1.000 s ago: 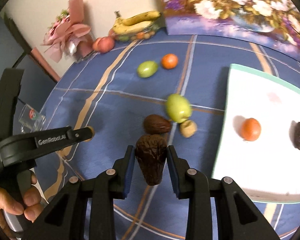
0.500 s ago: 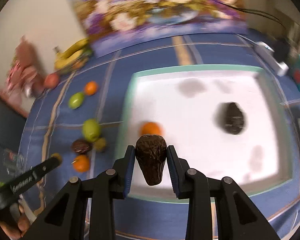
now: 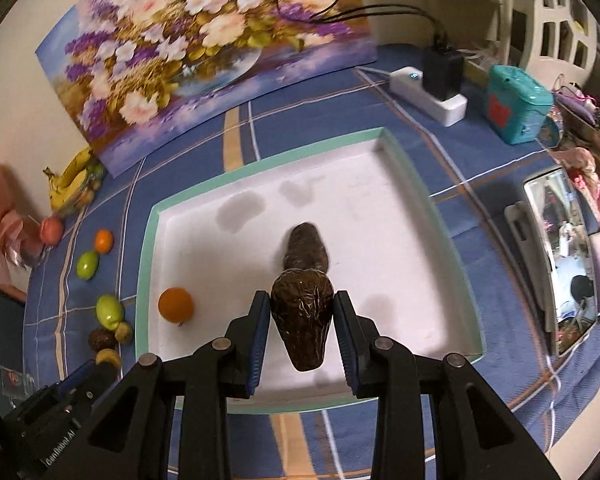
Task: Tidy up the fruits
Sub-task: 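Carry the kiwi and the date over the white tray with both grippers, then release the kiwi onto the tray with the left gripper while the right gripper releases the date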
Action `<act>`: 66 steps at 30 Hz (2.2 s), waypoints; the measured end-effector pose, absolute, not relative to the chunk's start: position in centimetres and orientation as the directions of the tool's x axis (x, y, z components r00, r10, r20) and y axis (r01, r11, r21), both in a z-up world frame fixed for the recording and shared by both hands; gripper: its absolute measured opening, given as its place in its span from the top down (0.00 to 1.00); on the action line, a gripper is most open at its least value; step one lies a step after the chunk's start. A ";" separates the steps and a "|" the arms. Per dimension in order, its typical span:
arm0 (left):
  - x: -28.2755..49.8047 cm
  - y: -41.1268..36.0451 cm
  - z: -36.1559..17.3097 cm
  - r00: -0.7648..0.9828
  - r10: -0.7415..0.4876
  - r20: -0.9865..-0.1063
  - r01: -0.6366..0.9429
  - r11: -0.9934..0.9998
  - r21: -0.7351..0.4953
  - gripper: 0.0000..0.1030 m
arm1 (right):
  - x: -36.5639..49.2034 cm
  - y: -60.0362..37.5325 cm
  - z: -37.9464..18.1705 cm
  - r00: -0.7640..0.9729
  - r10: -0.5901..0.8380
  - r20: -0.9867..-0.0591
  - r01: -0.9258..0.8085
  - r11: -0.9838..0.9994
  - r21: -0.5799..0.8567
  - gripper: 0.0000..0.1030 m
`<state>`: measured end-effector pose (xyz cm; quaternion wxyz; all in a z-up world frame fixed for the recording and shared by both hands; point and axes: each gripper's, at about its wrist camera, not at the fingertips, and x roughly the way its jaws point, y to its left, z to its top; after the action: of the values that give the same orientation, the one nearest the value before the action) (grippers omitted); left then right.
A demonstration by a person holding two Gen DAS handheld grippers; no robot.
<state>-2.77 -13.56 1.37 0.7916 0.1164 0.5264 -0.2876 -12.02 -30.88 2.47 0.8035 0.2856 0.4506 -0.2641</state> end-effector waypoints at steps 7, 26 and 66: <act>-3.3 -14.5 0.8 0.256 -0.343 -0.904 0.608 0.784 -0.126 0.76 | -12.3 -30.9 2.5 0.447 -0.172 -0.878 0.678 0.706 0.206 0.67; -4.0 -15.9 -4.1 0.151 -0.249 -0.957 0.651 0.753 -0.093 0.76 | -11.0 -30.0 -2.9 0.285 -0.079 -0.955 0.667 0.732 0.138 0.67; -1.5 -12.7 -0.5 0.245 -0.281 -0.928 0.547 0.830 -0.106 0.74 | -10.7 -29.1 -0.1 0.345 -0.128 -0.930 0.645 0.752 0.135 0.67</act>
<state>-1.48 -12.65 -0.47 0.7799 0.1202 0.5540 -0.2653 -10.67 -29.05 -0.10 0.7809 0.2502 0.5160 -0.2475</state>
